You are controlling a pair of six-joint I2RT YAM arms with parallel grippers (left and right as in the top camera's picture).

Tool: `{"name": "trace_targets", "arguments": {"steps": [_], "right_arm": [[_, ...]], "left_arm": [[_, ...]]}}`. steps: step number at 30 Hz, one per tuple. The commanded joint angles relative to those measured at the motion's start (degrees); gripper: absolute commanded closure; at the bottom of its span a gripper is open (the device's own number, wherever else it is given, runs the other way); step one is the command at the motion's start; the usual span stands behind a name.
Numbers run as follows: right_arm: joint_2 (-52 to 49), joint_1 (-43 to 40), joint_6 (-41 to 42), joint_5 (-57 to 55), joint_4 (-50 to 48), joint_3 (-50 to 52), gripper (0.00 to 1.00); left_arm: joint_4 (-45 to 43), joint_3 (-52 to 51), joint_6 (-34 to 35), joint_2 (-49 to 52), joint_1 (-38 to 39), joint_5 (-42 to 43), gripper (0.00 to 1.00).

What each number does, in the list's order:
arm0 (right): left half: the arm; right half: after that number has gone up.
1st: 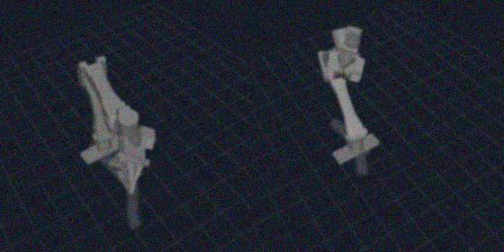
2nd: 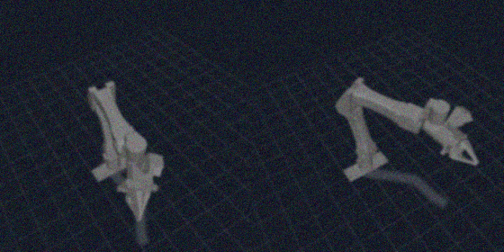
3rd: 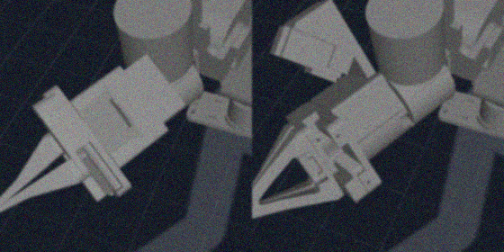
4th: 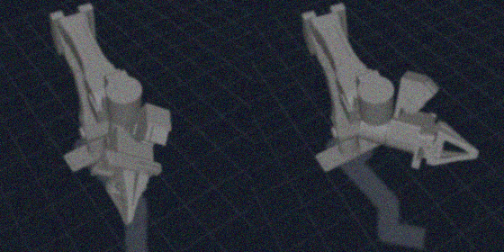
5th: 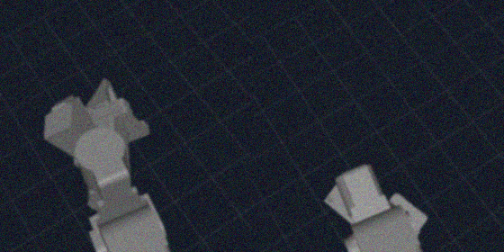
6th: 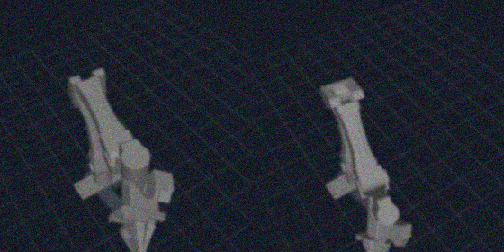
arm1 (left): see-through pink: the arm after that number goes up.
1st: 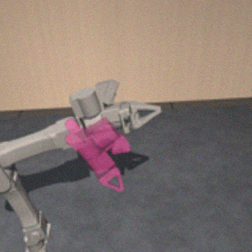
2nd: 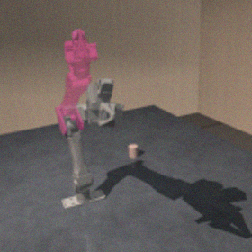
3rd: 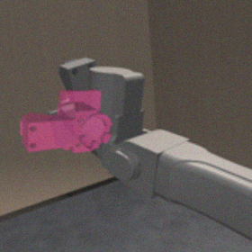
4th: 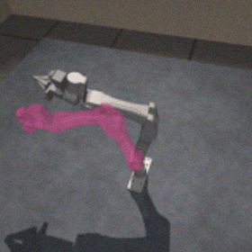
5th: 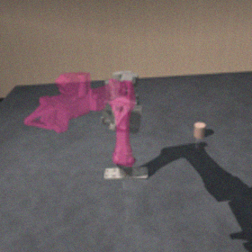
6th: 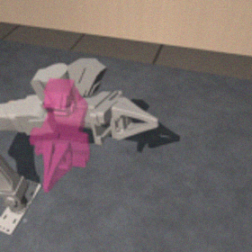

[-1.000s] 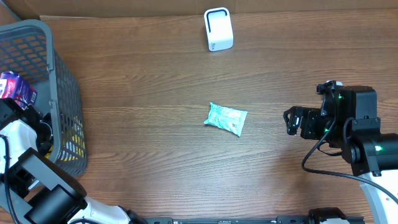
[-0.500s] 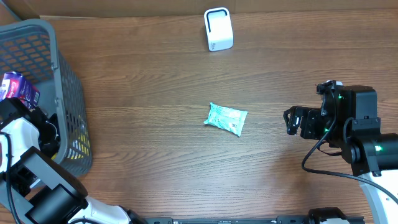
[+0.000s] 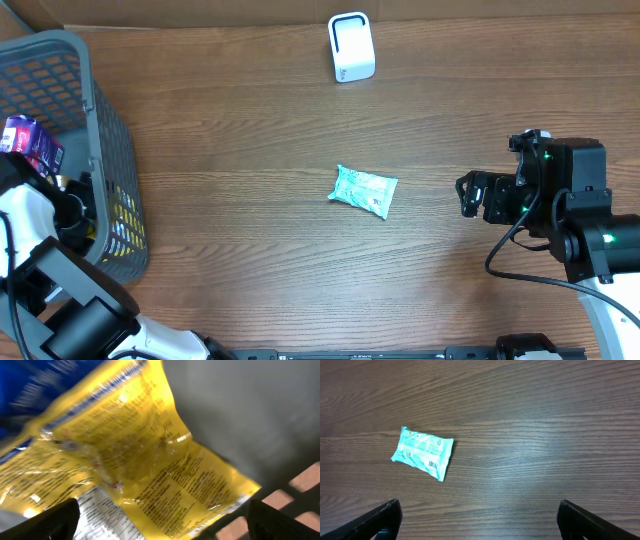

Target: Scan the item barcode

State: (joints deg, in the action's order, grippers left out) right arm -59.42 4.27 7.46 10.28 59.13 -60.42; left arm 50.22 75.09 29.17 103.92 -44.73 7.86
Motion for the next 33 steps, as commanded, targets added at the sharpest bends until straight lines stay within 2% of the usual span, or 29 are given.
{"name": "trace_targets", "arguments": {"steps": [1,4,9,12,17,26,28,29,30,32,33], "right_arm": [[0.09,0.26,-0.24,0.33,-0.48,-1.03,0.00],[0.07,0.26,-0.24,0.33,-0.98,-1.03,0.00],[-0.07,0.26,-0.24,0.35,-1.36,-1.03,0.00],[-0.17,0.26,-0.24,0.37,-1.31,-1.03,0.00],[-0.24,0.26,-0.22,0.57,-1.05,-1.03,0.00],[-0.24,0.26,-0.22,0.57,-0.48,-1.03,0.00],[-0.24,0.26,-0.22,0.57,-0.48,-1.03,0.00],[-0.24,0.26,-0.22,0.57,-0.48,-1.03,0.00],[-0.24,0.26,-0.22,0.55,-0.52,-1.03,0.00],[-0.24,0.26,-0.22,0.55,-0.59,-1.03,0.00],[-0.24,0.26,-0.22,0.55,-0.68,-1.03,0.00]], "left_arm": [[1.44,2.49,8.35,0.42,-1.05,-0.76,0.00],[1.40,2.19,6.49,0.44,-0.55,-1.53,0.00],[-1.36,1.42,-5.62,0.85,1.88,-2.08,0.00],[-3.80,0.63,-10.62,1.46,3.50,-2.08,0.00],[-6.21,-0.42,-11.39,4.17,5.01,-2.08,0.00],[-5.05,-0.42,-11.39,12.79,5.22,-2.05,0.01],[-4.61,-0.42,-11.39,14.05,5.22,-2.05,0.13],[-4.48,-0.42,-11.41,14.56,5.22,-2.05,0.25],[-4.37,-0.42,-11.41,14.75,5.22,-2.03,0.41],[-4.37,-0.37,-11.41,14.80,5.22,-2.03,0.85],[-4.37,-0.26,-11.41,14.73,5.22,-1.99,0.96]]}}
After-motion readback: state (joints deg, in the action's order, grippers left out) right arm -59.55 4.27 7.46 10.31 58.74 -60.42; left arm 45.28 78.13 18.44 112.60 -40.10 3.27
